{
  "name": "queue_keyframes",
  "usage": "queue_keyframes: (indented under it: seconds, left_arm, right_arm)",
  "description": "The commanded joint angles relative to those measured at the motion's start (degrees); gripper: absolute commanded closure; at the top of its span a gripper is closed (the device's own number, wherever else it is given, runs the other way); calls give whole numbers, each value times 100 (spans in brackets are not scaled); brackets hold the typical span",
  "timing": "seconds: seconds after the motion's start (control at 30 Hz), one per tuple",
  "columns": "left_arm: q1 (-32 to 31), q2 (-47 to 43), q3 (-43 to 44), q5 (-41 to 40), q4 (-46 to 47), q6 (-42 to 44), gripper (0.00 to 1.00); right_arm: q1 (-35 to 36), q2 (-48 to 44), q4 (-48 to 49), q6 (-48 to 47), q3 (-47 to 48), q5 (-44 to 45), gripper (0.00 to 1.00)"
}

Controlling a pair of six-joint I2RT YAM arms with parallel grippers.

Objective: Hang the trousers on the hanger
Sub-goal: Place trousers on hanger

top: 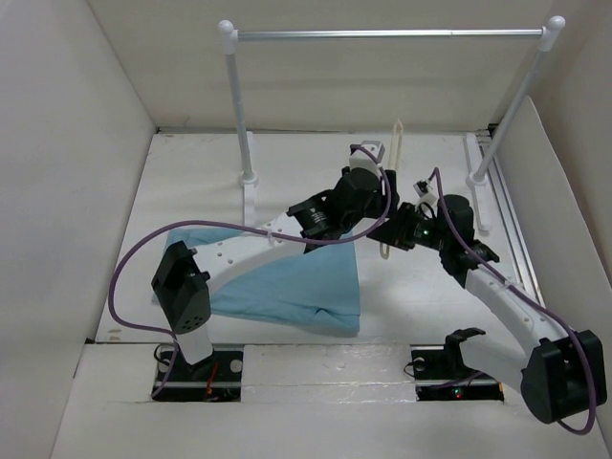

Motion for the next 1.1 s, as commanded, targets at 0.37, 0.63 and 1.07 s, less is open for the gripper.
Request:
queue_keyframes:
  seconds: [0.37,0.63,1.07]
  left_arm:
    - [7,255,-380,-518,906,-84,69]
    - [7,28,-695,-852,827,-233,100]
    - [7,-2011,-3305,157,2021,-1867,100]
  right_arm:
    - [734,-257,541,631,-159,-79,84]
    - [787,-713,393,833,-300,26,82]
    - [488,-1909,-2535,-827,325,474,48]
